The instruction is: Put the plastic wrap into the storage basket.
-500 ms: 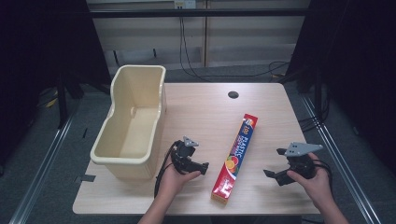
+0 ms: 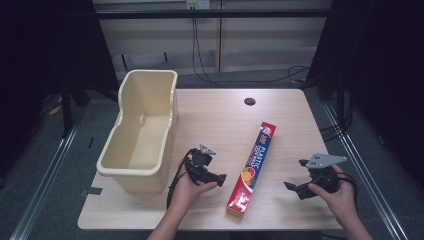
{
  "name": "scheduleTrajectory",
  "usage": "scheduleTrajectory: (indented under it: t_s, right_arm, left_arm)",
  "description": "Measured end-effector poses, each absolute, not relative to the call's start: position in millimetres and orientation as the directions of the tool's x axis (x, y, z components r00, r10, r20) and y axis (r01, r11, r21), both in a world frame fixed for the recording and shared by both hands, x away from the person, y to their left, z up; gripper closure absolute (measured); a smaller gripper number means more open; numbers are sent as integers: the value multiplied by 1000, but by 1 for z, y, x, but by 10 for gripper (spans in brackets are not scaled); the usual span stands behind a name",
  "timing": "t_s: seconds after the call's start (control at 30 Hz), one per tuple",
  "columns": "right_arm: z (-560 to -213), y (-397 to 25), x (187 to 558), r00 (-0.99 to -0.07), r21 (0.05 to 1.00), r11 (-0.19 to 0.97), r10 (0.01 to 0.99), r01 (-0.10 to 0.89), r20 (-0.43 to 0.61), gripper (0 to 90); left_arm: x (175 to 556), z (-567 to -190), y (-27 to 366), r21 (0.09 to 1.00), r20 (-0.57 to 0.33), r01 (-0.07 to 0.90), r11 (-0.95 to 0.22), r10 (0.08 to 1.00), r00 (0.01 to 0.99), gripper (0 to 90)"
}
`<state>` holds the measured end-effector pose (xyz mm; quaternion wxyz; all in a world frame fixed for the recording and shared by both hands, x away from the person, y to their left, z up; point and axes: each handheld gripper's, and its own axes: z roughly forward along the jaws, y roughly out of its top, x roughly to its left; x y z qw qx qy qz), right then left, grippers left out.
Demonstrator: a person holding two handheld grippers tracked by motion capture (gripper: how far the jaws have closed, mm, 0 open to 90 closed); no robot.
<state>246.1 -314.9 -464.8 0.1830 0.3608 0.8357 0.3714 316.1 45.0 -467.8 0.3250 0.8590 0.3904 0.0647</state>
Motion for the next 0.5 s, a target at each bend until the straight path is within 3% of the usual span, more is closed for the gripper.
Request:
scheduleTrajectory:
  t_s: [0.5]
  right_arm:
    - [-469, -319, 244, -661, 742, 455, 750, 491, -22, 28]
  left_arm:
    - [333, -442, 11, 577, -171, 620, -532, 663, 729, 43]
